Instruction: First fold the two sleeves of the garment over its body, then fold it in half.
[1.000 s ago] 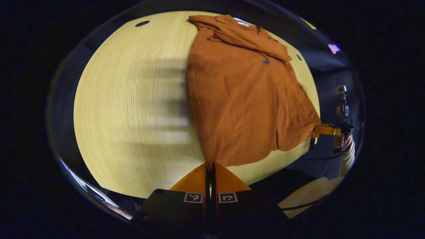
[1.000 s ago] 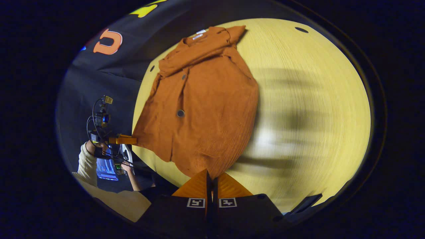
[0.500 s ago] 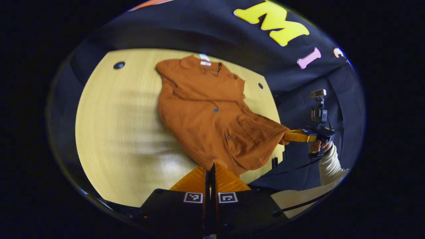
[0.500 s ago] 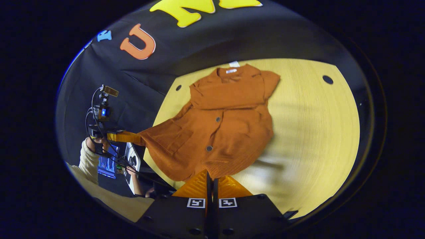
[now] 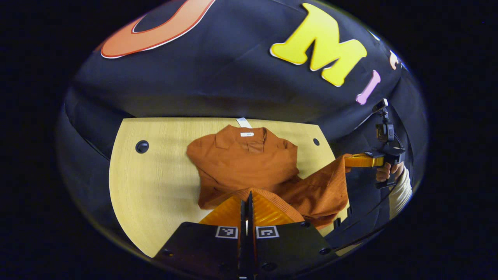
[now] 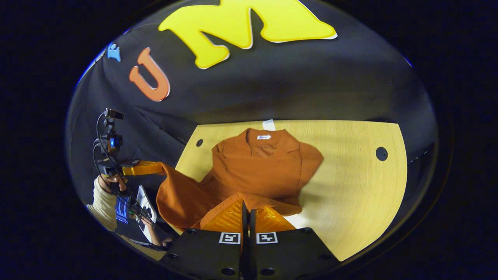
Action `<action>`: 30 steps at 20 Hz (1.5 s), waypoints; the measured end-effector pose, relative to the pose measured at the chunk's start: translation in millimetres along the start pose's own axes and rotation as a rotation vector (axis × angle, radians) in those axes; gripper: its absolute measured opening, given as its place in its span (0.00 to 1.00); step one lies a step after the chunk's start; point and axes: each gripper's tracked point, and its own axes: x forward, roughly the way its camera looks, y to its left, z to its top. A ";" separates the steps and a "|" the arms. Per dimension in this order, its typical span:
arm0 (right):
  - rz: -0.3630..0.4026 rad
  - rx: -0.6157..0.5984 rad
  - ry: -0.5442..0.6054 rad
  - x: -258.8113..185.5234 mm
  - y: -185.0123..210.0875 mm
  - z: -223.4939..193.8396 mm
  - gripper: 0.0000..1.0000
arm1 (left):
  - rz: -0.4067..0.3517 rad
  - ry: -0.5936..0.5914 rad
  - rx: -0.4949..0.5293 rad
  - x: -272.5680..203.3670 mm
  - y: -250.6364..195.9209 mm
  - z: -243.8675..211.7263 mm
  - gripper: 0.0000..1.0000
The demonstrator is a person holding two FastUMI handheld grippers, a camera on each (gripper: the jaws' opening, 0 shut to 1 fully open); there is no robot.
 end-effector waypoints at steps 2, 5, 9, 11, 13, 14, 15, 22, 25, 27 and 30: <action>-0.024 0.016 -0.004 23.5 -16.4 20.9 0.00 | 0.032 -0.018 -0.040 28.9 21.0 20.6 0.03; -0.052 0.102 -0.023 62.9 -45.2 47.6 0.00 | 0.092 -0.026 -0.093 68.2 64.8 32.0 0.03; -0.124 0.224 -0.062 113.7 -91.9 69.6 0.00 | 0.137 0.010 -0.127 123.6 93.1 33.6 0.03; -0.150 0.275 -0.080 132.6 -109.0 75.0 0.00 | 0.163 0.025 -0.138 142.1 106.1 31.3 0.03; -0.144 0.331 -0.093 149.2 -119.9 78.9 0.00 | 0.175 0.028 -0.149 163.2 115.9 30.5 0.03; -0.155 0.338 -0.091 155.3 -126.6 77.0 0.00 | 0.179 0.035 -0.156 169.0 119.4 28.2 0.03; -0.167 0.342 -0.084 163.1 -132.2 74.1 0.00 | 0.185 0.047 -0.166 173.8 124.5 23.8 0.03; -0.108 0.525 -0.123 180.1 -146.3 74.0 0.05 | 0.091 0.058 -0.287 198.6 128.2 12.9 0.03; -0.114 0.559 -0.137 182.7 -151.7 75.8 0.16 | 0.033 0.061 -0.273 203.3 118.4 16.0 0.03; -0.097 0.563 -0.139 183.2 -146.3 78.7 0.30 | 0.019 0.075 -0.254 209.4 112.6 14.0 0.06; -0.071 0.554 -0.129 191.1 -131.7 76.8 0.26 | 0.002 0.077 -0.235 216.7 101.6 15.8 0.17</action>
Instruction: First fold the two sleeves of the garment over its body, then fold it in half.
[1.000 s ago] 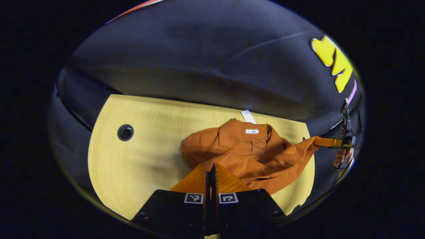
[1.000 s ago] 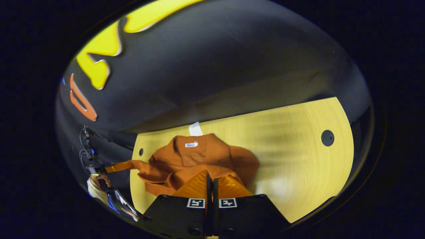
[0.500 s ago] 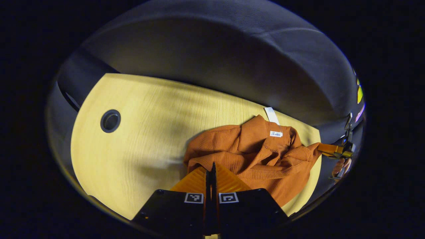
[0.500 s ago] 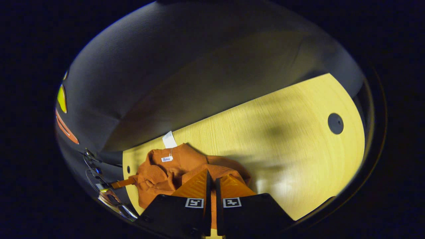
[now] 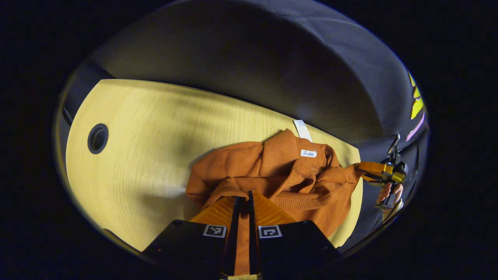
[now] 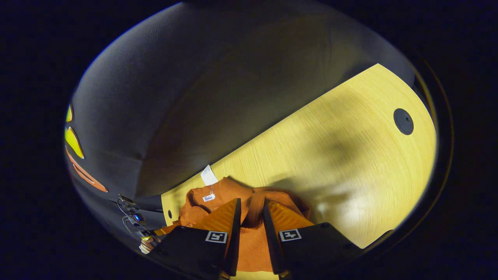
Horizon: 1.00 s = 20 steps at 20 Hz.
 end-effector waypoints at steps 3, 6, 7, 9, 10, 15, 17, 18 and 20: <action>-0.009 -0.033 0.016 5.3 6.1 -7.1 0.56 | -0.036 0.000 0.004 6.1 -15.3 -1.3 0.63; 0.050 -0.035 -0.003 -4.4 26.5 -6.0 0.49 | -0.001 -0.018 0.035 6.5 -13.3 2.8 0.75; 0.093 -0.028 -0.025 -6.3 39.3 -3.5 0.57 | 0.019 -0.050 0.052 6.0 -10.4 8.2 0.75; 0.132 -0.051 -0.085 -9.3 54.8 3.0 0.73 | 0.057 -0.143 0.085 -4.5 -6.5 25.7 0.75; 0.131 -0.098 -0.117 -20.4 54.1 5.1 0.82 | 0.072 -0.193 0.087 -13.1 -7.0 36.5 0.88; 0.060 -0.381 -0.218 -59.5 74.7 -4.6 0.82 | 0.139 -0.407 0.085 -65.3 -9.5 68.7 0.81; 0.030 -0.468 -0.265 -83.2 83.0 -11.1 0.89 | 0.178 -0.487 0.079 -103.1 -11.5 74.2 1.00; 0.023 -0.511 -0.293 -96.4 89.8 -15.0 0.92 | 0.193 -0.530 0.082 -123.1 -15.1 78.1 1.00; 0.008 -0.569 -0.356 -120.0 107.4 -20.1 0.90 | 0.215 -0.606 0.121 -161.7 -26.4 69.7 1.00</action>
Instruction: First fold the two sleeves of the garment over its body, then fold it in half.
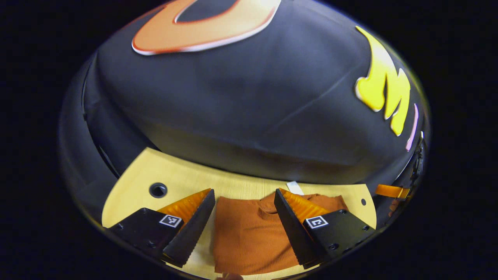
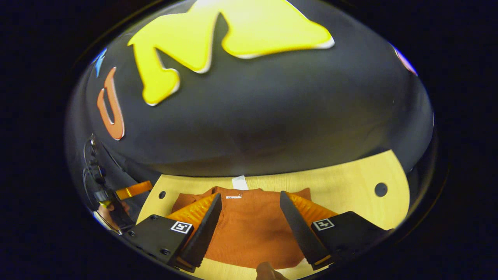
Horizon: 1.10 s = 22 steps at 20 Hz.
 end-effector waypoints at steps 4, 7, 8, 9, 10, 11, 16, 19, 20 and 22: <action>-0.063 -0.096 -0.120 -70.0 15.5 18.5 0.96 | 0.051 -0.122 0.100 -83.6 -10.0 15.4 0.99; -0.107 -0.205 -0.213 -132.0 22.6 17.8 0.96 | 0.061 -0.222 0.118 -152.9 -23.7 20.9 0.99; -0.113 -0.232 -0.232 -151.5 26.7 9.5 0.92 | 0.064 -0.251 0.114 -174.6 -31.0 19.5 0.99; -0.124 -0.255 -0.253 -170.4 30.0 1.7 0.98 | 0.068 -0.283 0.120 -194.4 -36.8 17.6 0.99; -0.140 -0.269 -0.282 -187.5 31.8 -5.4 0.99 | 0.076 -0.316 0.135 -213.3 -41.7 13.1 0.99; -0.158 -0.280 -0.308 -203.3 33.7 -13.4 0.99 | 0.080 -0.324 0.152 -226.2 -45.2 4.2 0.99; -0.215 -0.329 -0.419 -266.5 44.3 -55.0 0.95 | 0.057 -0.349 0.225 -282.1 -76.9 -44.1 0.98; -0.229 -0.339 -0.469 -296.4 50.1 -75.3 0.95 | 0.026 -0.343 0.164 -300.0 -89.7 -65.7 0.98; -0.249 -0.349 -0.487 -304.1 51.4 -77.2 0.95 | 0.034 -0.344 0.148 -303.7 -86.8 -69.2 0.98; -0.242 -0.342 -0.506 -312.5 57.9 -81.3 0.95 | 0.061 -0.387 0.126 -308.5 -77.2 -64.4 0.98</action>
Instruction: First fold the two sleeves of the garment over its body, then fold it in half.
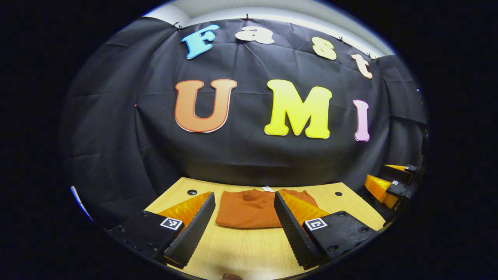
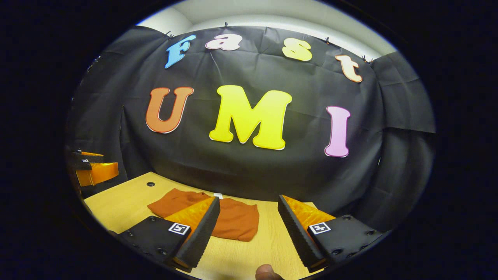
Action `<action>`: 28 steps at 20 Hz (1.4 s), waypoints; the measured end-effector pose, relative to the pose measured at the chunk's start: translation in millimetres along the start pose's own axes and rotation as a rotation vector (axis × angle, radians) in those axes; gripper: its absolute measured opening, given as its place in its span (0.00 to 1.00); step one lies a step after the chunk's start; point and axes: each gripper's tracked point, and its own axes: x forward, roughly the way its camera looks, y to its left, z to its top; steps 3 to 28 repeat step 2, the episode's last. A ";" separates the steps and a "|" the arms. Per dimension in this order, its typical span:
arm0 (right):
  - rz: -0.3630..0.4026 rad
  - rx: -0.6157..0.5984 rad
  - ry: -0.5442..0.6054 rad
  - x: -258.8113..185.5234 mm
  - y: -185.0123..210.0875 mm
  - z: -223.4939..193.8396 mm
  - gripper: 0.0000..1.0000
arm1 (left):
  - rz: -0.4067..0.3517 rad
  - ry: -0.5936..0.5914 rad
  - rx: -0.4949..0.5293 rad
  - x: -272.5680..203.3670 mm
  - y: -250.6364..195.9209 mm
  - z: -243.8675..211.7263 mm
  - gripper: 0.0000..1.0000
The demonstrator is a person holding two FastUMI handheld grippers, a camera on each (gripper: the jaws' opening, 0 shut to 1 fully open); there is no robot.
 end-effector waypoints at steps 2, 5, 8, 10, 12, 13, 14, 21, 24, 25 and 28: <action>-0.003 0.059 0.013 -4.9 2.7 -2.5 0.95 | 0.016 -0.050 -0.009 -1.0 4.0 5.1 0.99; -0.003 0.059 0.013 -4.9 2.7 -2.5 0.95 | 0.016 -0.050 -0.009 -1.0 4.0 5.1 0.99; -0.003 0.059 0.013 -4.9 2.7 -2.5 0.95 | 0.016 -0.050 -0.009 -1.0 4.0 5.1 0.99; -0.003 0.059 0.013 -4.9 2.7 -2.5 0.95 | 0.016 -0.050 -0.009 -1.0 4.0 5.1 0.99; -0.003 0.059 0.013 -4.9 2.7 -2.5 0.95 | 0.016 -0.050 -0.009 -1.0 4.0 5.1 0.99; -0.003 0.059 0.013 -4.9 2.7 -2.5 0.95 | 0.016 -0.050 -0.009 -1.0 4.0 5.1 0.99; -0.003 0.059 0.013 -4.9 2.7 -2.5 0.95 | 0.016 -0.050 -0.009 -1.0 4.0 5.1 0.99; -0.003 0.059 0.013 -4.9 2.7 -2.5 0.95 | 0.016 -0.050 -0.009 -1.0 4.0 5.1 0.99; -0.003 0.059 0.013 -4.9 2.7 -2.5 0.95 | 0.016 -0.050 -0.009 -1.0 4.0 5.1 0.99; -0.003 0.059 0.013 -4.9 2.7 -2.5 0.95 | 0.016 -0.050 -0.009 -1.0 4.0 5.1 0.99; -0.003 0.059 0.013 -4.9 2.7 -2.5 0.95 | 0.016 -0.050 -0.009 -1.0 4.0 5.1 0.99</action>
